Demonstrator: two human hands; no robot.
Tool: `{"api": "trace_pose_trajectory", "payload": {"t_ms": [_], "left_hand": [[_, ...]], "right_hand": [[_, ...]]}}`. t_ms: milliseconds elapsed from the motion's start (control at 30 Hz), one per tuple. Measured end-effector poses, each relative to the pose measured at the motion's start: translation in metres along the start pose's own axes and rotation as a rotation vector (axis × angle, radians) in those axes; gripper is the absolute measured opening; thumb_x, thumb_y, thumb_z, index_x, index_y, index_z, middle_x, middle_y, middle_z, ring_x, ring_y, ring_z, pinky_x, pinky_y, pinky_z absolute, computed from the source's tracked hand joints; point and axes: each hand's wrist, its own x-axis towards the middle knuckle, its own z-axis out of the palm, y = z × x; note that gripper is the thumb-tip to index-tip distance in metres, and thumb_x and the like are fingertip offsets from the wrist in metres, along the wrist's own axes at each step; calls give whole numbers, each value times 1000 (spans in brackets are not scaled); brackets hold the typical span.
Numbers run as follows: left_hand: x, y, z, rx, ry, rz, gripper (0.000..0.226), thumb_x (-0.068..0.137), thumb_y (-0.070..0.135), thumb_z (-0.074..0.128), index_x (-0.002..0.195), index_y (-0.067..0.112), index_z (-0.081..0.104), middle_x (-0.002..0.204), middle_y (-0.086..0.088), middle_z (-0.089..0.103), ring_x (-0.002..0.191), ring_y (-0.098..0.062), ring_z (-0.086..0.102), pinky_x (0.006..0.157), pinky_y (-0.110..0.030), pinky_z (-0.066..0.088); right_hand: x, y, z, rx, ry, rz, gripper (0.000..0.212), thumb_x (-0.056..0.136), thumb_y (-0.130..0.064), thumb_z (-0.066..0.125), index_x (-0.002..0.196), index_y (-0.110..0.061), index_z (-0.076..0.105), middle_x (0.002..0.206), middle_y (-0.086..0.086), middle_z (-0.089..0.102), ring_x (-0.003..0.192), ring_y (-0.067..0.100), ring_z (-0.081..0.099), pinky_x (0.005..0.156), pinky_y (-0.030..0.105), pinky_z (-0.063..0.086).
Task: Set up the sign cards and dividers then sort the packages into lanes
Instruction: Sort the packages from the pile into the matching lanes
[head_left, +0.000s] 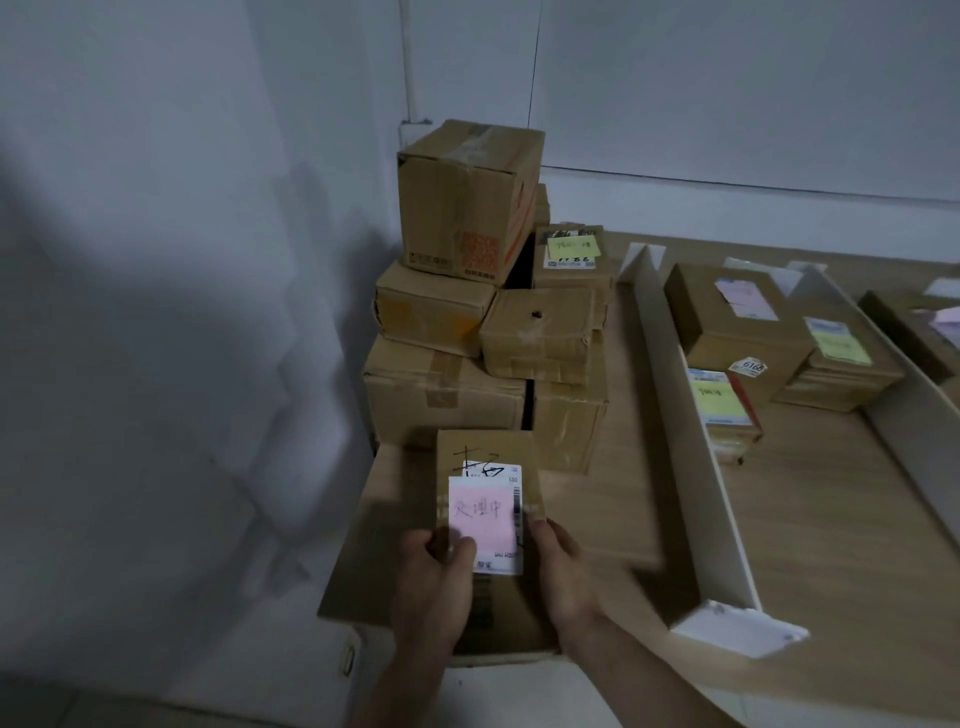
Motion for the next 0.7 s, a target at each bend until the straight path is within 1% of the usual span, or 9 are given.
{"api": "trace_pose_trajectory", "payload": {"t_ms": [67,167,267,333,400,467,533,600,700], "left_hand": [[-9,2,-2,9,63,27,34,93,50,59,114,26,50,97,5,68,86,-16,64,77,-35,51],[-25,9,-4,24,119,46,30,92,54,56,107,28,48,96,4,68,88,-23,64,86,-41,52],[-46,19,-2,20,133,87,32,90,56,52,105,28,47,92,5,68,85,-22,64,80,-40,51],[-66,31,1,-14,149,130,28,92,49,53,105,24,50,90,4,68,83,-20,63,74,-36,48],[-91,44,7,-51,163,174,20,94,41,54,94,21,55,87,4,67,78,-15,62,65,-30,42],[-116,56,15,-56,177,217,20,94,42,55,89,23,58,85,3,68,75,-14,62,66,-31,43],[-139,66,29,-72,173,260,21,92,46,55,93,25,60,86,3,70,76,-15,64,68,-33,47],[-162,78,47,-113,140,302,26,89,49,56,102,26,58,94,4,69,80,-15,65,65,-30,46],[-195,97,83,-126,114,377,38,74,62,53,101,35,51,105,3,66,85,-18,66,77,-42,56]], "right_hand": [[-9,-6,-5,-4,-8,-40,51,84,-72,46,113,-38,69,113,-5,74,108,22,66,103,48,48],[-26,-15,-17,10,-30,-107,46,86,-66,46,110,-35,71,108,-10,76,108,18,67,103,46,47],[-45,-25,-37,31,-63,-152,30,99,-55,46,102,-37,69,106,-11,75,108,15,65,100,40,44],[-58,-30,-56,53,-82,-180,23,103,-50,43,99,-40,63,103,-14,70,103,9,61,95,35,40],[-70,-33,-78,70,-99,-206,23,103,-55,41,101,-43,61,100,-17,67,97,3,58,93,35,39],[-84,-39,-102,83,-97,-238,34,98,-62,42,106,-41,67,102,-14,72,101,9,63,94,37,44],[-97,-44,-130,115,-67,-291,41,92,-64,45,108,-37,71,102,-12,75,105,14,66,98,40,47],[-114,-49,-165,153,-35,-345,35,93,-56,50,106,-32,72,98,-13,76,103,13,67,100,40,48],[-134,-54,-220,209,23,-412,32,92,-53,53,102,-31,74,94,-14,76,102,13,68,96,37,49]]}}
